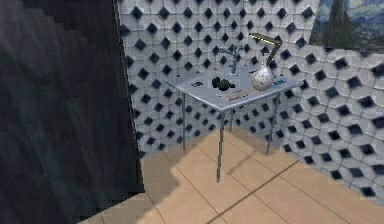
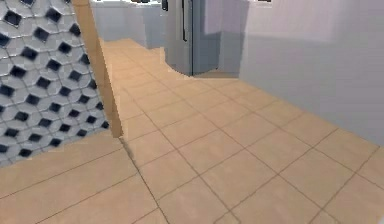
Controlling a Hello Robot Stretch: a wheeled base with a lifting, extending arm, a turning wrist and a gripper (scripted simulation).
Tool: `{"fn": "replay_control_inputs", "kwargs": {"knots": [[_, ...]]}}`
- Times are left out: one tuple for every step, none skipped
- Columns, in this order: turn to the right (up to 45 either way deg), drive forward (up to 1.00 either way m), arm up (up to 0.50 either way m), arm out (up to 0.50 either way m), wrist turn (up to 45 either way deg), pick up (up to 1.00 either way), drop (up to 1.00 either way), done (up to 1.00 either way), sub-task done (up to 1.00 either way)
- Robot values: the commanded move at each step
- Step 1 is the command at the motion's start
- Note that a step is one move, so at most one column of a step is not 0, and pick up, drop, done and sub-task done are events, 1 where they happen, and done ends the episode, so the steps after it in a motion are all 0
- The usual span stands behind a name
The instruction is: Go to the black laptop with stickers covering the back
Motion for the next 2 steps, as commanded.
{"fn": "replay_control_inputs", "kwargs": {"knots": [[45.0,0.0,0.0,0.0,0.0,0.0,0.0,0.0,0.0],[-45.0,0.0,0.0,0.0,0.0,0.0,0.0,0.0,0.0]]}}
